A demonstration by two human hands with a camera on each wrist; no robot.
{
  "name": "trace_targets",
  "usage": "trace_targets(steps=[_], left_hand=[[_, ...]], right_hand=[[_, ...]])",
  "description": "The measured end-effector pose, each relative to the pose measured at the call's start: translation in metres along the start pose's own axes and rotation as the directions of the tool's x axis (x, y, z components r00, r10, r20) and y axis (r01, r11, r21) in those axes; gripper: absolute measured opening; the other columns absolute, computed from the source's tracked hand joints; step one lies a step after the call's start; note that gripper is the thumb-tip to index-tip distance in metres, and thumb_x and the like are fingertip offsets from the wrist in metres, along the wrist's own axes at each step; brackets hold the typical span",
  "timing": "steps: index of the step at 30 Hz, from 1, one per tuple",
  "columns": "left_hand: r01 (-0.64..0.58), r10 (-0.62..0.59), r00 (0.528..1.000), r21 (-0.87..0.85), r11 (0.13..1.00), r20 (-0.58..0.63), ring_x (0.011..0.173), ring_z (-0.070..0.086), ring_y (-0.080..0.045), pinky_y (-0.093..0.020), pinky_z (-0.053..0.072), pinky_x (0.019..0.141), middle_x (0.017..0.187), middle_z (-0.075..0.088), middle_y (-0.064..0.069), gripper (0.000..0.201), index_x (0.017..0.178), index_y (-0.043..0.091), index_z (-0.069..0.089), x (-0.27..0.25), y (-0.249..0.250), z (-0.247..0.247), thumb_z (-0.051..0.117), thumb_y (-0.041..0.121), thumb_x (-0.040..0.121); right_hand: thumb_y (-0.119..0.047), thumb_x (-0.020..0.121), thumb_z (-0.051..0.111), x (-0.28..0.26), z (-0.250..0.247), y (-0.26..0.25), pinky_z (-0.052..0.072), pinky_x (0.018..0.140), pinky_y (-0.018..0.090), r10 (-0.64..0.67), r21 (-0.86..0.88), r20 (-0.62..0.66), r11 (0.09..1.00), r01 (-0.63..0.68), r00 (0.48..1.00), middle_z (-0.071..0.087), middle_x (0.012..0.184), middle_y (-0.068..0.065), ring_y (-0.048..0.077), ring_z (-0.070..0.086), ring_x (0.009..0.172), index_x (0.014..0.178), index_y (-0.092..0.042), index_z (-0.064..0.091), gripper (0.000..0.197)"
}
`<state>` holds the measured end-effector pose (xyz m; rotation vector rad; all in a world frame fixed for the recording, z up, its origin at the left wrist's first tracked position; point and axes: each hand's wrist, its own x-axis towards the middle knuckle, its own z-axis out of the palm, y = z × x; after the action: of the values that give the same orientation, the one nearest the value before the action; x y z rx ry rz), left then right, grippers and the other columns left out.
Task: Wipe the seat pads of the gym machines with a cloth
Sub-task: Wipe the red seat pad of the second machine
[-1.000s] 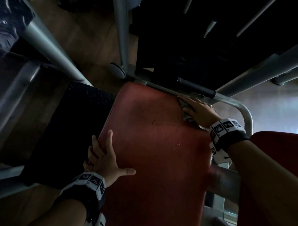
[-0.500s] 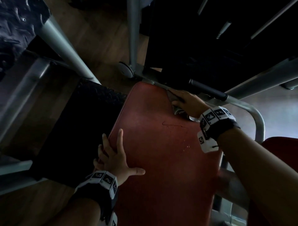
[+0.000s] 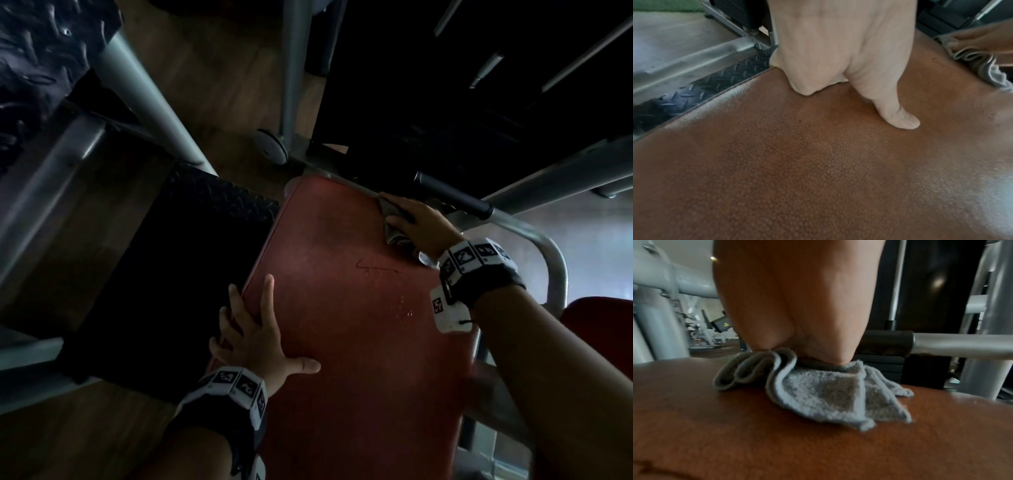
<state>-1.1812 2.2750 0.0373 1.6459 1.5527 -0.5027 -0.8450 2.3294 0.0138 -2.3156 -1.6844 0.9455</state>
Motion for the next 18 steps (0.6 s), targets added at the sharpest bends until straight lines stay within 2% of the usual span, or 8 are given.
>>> trace_targets(steps=[4,8,9,11,13,14,18], left_hand=[[-0.004,0.004,1.000,-0.019,1.000,-0.002,0.145,-0.014,-0.039,-0.065,0.010,0.112,0.145,-0.046,-0.012,0.152,0.123,0.049,-0.050,0.000,-0.001,0.001,0.079,0.072,0.047],[-0.022,0.021,1.000,-0.054,0.998,-0.020,0.144,-0.014,-0.039,-0.065,0.008,0.112,0.147,-0.043,-0.009,0.151,0.125,0.051,-0.048,0.000,-0.002,0.003,0.080,0.070,0.047],[-0.024,0.022,0.999,-0.061,0.998,-0.024,0.144,-0.014,-0.038,-0.065,0.008,0.112,0.147,-0.043,-0.008,0.151,0.125,0.051,-0.048,0.000,-0.003,0.003,0.081,0.069,0.047],[-0.024,0.023,0.999,-0.072,0.997,-0.025,0.144,-0.013,-0.038,-0.065,0.008,0.111,0.148,-0.041,-0.008,0.151,0.126,0.052,-0.047,-0.001,-0.004,0.003,0.081,0.068,0.048],[-0.027,0.024,0.999,-0.066,0.997,-0.033,0.144,-0.011,-0.038,-0.065,0.010,0.111,0.148,-0.040,-0.008,0.151,0.126,0.051,-0.047,0.000,-0.002,0.004,0.081,0.069,0.047],[-0.021,0.019,0.999,-0.060,0.998,-0.037,0.144,-0.010,-0.038,-0.065,0.011,0.111,0.148,-0.040,-0.009,0.151,0.126,0.050,-0.047,0.000,-0.002,0.004,0.080,0.070,0.047],[-0.018,0.015,0.999,-0.075,0.997,-0.039,0.144,-0.010,-0.037,-0.065,0.012,0.112,0.148,-0.041,-0.008,0.152,0.125,0.051,-0.048,-0.001,-0.003,0.006,0.081,0.068,0.047]], right_hand=[[-0.037,0.096,0.052,0.016,0.005,-0.032,0.037,0.108,0.039,0.026,-0.024,-0.005,0.999,-0.026,1.000,0.050,0.142,0.000,0.022,0.047,0.129,0.143,-0.039,0.039,0.049],[-0.038,0.095,0.053,0.053,0.019,-0.080,0.033,0.111,0.039,-0.107,-0.048,0.052,0.993,0.109,0.993,0.047,0.144,0.002,0.023,0.044,0.132,0.146,-0.035,0.035,0.055],[-0.038,0.095,0.053,0.059,0.018,-0.086,0.031,0.113,0.037,-0.126,-0.072,0.088,0.989,0.133,0.988,0.044,0.146,0.003,0.023,0.042,0.134,0.148,-0.033,0.033,0.057],[-0.032,0.097,0.053,0.058,0.012,-0.085,0.026,0.112,0.027,-0.127,-0.089,0.149,0.986,0.141,0.981,0.041,0.148,0.006,0.023,0.038,0.136,0.150,-0.027,0.030,0.058],[-0.028,0.097,0.053,0.046,0.003,-0.073,0.021,0.107,0.017,-0.098,-0.061,0.144,0.992,0.107,0.985,0.039,0.149,0.004,0.020,0.035,0.137,0.149,-0.026,0.030,0.057],[-0.028,0.098,0.052,0.040,0.001,-0.068,0.021,0.105,0.016,-0.088,-0.043,0.127,0.995,0.094,0.988,0.039,0.150,0.002,0.019,0.035,0.137,0.149,-0.027,0.032,0.055],[-0.030,0.098,0.052,0.051,0.013,-0.080,0.028,0.111,0.026,-0.039,-0.061,0.067,0.997,0.043,0.997,0.044,0.147,0.001,0.019,0.040,0.135,0.147,-0.027,0.038,0.051]])
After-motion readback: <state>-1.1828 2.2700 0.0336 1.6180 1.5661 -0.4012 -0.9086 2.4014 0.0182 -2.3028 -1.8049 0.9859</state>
